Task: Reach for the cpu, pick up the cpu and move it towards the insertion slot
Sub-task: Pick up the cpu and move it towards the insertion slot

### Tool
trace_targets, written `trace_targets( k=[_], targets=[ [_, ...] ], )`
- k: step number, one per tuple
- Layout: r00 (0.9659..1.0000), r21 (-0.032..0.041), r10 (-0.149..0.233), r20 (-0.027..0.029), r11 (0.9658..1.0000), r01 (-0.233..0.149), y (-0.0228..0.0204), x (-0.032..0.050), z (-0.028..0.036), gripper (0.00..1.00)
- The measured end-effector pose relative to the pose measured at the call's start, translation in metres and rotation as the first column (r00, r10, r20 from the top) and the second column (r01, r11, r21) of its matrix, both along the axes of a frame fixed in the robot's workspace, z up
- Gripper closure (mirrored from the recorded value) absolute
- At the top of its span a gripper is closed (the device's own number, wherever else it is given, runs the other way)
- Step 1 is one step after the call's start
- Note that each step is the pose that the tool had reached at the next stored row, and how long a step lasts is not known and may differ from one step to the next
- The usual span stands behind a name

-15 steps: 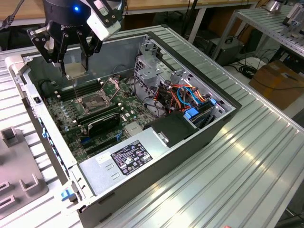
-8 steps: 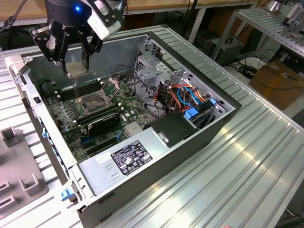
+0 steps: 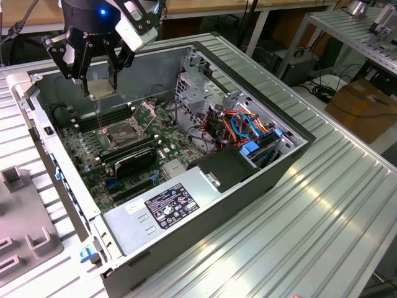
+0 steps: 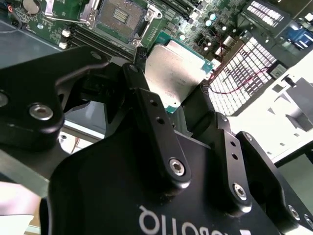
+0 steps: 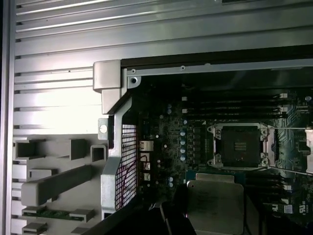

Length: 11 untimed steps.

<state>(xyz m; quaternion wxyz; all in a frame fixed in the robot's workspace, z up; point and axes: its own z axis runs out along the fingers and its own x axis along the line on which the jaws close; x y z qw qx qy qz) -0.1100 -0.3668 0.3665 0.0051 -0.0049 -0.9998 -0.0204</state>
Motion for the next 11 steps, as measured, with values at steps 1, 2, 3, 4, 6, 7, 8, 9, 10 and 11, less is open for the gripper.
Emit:
trace_targets(
  k=[1, 2, 3, 4, 6, 7, 8, 9, 10, 11],
  targets=[
    [1.0000, 0.0000, 0.000, 0.0000, 1.0000, 0.000, 0.0010, 0.0010, -0.0006, 0.45],
    [1.0000, 0.0000, -0.001, 0.0000, 1.0000, 0.001, 0.0037, 0.0046, -0.0019, 0.45],
    [1.0000, 0.0001, -0.002, 0.0000, 1.0000, 0.002, 0.0062, 0.0090, -0.0029, 0.45],
    [1.0000, 0.0000, -0.003, 0.0000, 1.0000, 0.003, 0.0078, 0.0121, -0.0036, 0.45],
    [1.0000, 0.0001, -0.005, 0.0001, 1.0000, 0.005, 0.0101, 0.0176, -0.0053, 0.45],
    [1.0000, 0.0001, -0.006, 0.0001, 1.0000, 0.006, 0.0108, 0.0192, -0.0058, 0.45],
    [1.0000, 0.0002, -0.008, 0.0001, 1.0000, 0.008, 0.0132, 0.0232, -0.0072, 0.45],
    [1.0000, -0.0001, -0.008, 0.0000, 1.0000, 0.008, 0.0164, 0.0265, -0.0081, 0.45],
    [1.0000, -0.0001, -0.008, 0.0000, 1.0000, 0.008, 0.0176, 0.0275, -0.0084, 0.45],
    [1.0000, 0.0000, -0.008, 0.0000, 1.0000, 0.008, 0.0191, 0.0289, -0.0089, 0.45]
  ],
)
